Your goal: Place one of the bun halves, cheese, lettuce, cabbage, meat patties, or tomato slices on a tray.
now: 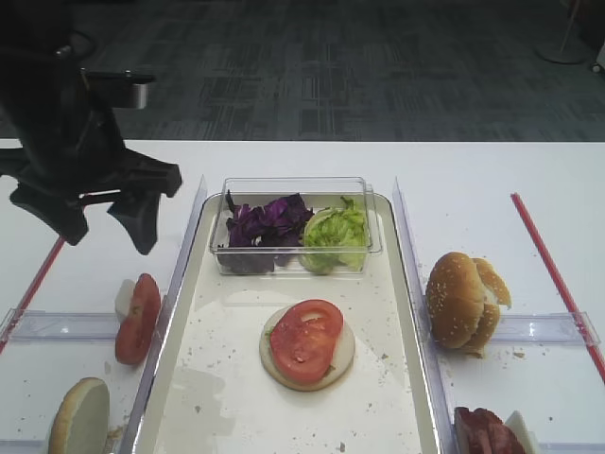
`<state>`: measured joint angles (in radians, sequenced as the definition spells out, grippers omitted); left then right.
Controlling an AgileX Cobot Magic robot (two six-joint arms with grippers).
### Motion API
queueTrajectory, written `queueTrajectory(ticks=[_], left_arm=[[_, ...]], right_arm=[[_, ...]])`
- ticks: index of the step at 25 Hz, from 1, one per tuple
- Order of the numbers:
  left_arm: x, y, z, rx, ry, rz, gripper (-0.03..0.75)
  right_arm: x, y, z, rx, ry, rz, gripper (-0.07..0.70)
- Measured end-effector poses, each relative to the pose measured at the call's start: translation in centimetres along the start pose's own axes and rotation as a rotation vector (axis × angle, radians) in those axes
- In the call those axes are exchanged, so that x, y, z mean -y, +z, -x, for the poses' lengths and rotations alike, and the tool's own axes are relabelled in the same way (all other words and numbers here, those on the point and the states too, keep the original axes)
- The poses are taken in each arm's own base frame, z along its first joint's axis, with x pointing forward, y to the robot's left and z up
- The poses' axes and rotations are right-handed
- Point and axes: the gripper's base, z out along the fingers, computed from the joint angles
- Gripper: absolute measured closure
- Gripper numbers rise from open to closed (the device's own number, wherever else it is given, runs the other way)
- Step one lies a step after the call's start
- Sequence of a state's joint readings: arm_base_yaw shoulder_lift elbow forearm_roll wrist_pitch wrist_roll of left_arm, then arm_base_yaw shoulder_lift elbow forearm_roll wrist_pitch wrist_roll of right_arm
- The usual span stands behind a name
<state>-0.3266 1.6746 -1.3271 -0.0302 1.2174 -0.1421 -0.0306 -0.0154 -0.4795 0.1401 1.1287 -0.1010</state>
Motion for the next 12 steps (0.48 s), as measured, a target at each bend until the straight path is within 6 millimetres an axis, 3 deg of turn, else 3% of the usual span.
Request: queueTrajectory(ticks=[7, 12], left_arm=[[-7.0, -0.3, 0.4, 0.012, -0.184, 0.089, 0.223], [-10.5, -0.5, 0.0, 0.012, -0.251, 0.157, 0.223]], right_arm=[[0.0, 0.0, 0.0, 0.0, 0.0, 0.0, -0.048], [0.0, 0.0, 0.0, 0.0, 0.0, 0.0, -0.048]])
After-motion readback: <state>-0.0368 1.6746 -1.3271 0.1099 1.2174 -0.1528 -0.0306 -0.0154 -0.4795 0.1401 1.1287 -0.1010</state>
